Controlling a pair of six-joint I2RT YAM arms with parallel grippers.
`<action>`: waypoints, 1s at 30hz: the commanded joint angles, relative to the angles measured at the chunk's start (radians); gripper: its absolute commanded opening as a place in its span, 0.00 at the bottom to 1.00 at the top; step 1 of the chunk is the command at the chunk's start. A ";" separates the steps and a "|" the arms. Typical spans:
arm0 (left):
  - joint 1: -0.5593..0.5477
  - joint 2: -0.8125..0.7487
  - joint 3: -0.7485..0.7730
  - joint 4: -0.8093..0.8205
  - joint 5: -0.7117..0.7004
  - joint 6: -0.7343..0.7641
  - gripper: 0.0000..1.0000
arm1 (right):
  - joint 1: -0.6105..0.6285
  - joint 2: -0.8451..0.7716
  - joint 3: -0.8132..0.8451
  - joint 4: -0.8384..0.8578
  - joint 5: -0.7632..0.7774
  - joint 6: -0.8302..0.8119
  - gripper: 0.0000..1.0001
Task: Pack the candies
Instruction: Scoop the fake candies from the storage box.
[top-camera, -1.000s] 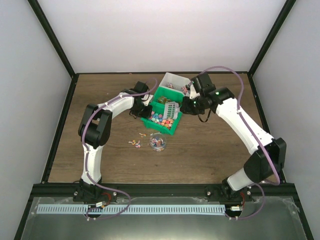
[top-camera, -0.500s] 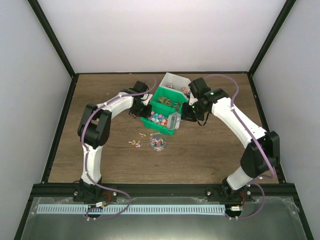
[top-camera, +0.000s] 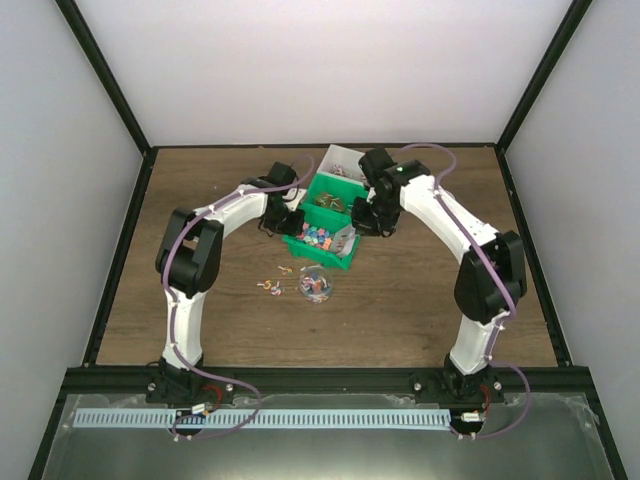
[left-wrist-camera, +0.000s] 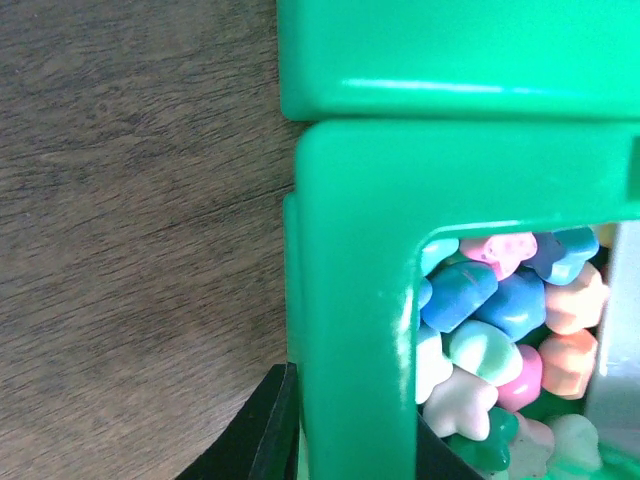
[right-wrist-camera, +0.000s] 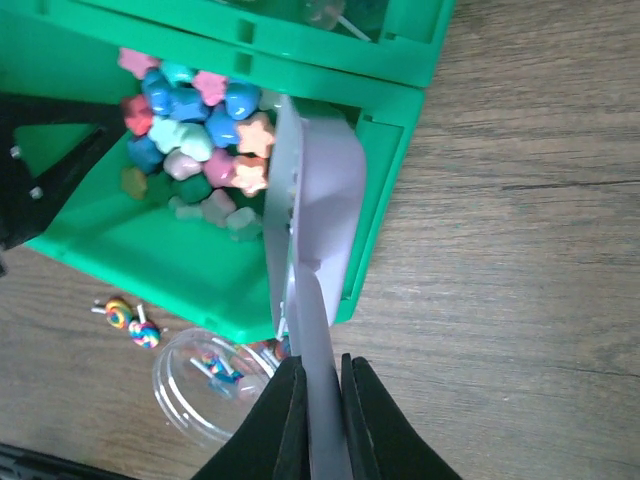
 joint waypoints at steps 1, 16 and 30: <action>0.006 -0.028 0.019 0.011 0.011 -0.006 0.17 | 0.013 0.081 0.067 -0.176 0.164 0.018 0.01; 0.006 -0.016 0.009 0.006 0.025 -0.005 0.17 | 0.040 0.229 0.010 0.083 -0.015 -0.030 0.01; 0.051 -0.014 0.011 0.017 0.058 -0.031 0.18 | -0.130 -0.040 -0.548 0.733 -0.504 0.022 0.01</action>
